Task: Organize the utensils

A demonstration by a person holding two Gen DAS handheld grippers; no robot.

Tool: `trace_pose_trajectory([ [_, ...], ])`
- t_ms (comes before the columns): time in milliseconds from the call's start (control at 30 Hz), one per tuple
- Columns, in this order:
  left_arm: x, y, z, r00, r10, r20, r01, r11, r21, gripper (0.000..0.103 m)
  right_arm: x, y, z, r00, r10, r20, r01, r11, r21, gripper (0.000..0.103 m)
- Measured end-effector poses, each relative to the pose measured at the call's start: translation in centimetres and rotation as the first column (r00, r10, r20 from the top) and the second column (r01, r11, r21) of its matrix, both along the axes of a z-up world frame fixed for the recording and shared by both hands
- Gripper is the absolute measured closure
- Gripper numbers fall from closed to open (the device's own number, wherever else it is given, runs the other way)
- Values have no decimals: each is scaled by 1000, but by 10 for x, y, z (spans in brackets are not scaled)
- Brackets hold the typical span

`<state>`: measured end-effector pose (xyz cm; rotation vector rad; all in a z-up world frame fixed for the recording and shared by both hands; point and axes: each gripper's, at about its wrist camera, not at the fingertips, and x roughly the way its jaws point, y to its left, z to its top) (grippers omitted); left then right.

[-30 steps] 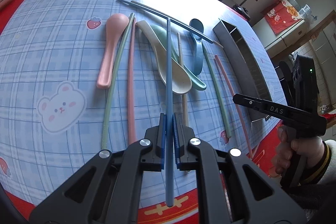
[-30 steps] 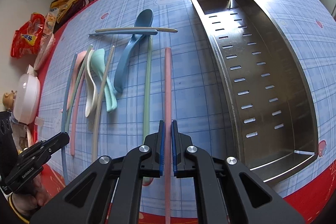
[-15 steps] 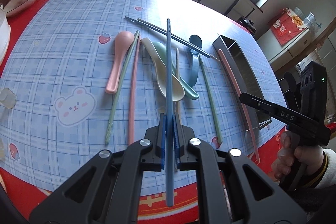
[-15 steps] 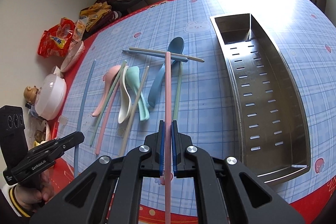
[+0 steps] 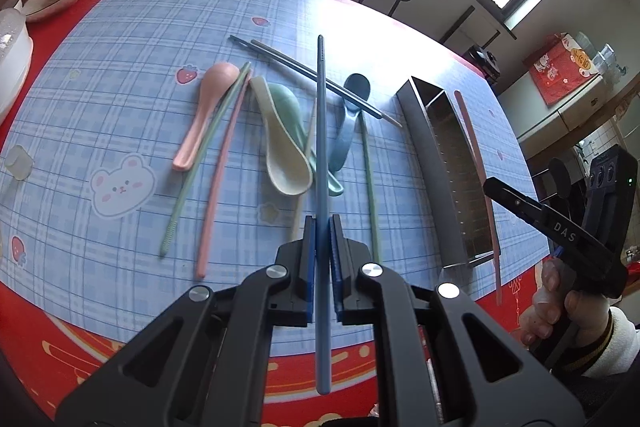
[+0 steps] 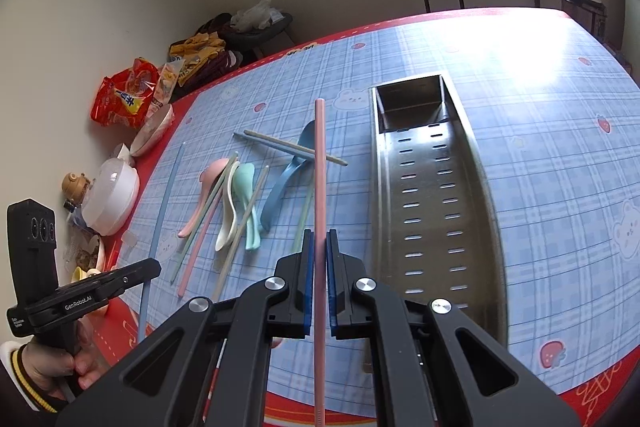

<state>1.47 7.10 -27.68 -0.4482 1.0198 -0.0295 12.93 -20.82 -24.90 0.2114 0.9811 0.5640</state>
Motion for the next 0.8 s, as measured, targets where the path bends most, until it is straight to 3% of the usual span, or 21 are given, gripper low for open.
trace_pose_trajectory([
  [300, 41, -68, -4, 1000, 9, -20, -11, 997, -80, 92, 40, -57, -11, 1000, -11, 2, 11, 1000, -14, 97],
  [433, 69, -97, -4, 1000, -10, -9, 9, 995, -98, 93, 57, -66, -27, 999, -22, -42, 21, 1000, -3, 97],
  [700, 93, -111, -16, 997, 0, -83, -4, 999, -54, 98, 64, -66, -41, 995, 13, -96, -8, 999, 44, 97],
  [800, 92, -108, -25, 996, -11, -93, 5, 998, -68, 86, 61, -64, -38, 996, 32, -84, -28, 998, 53, 97],
])
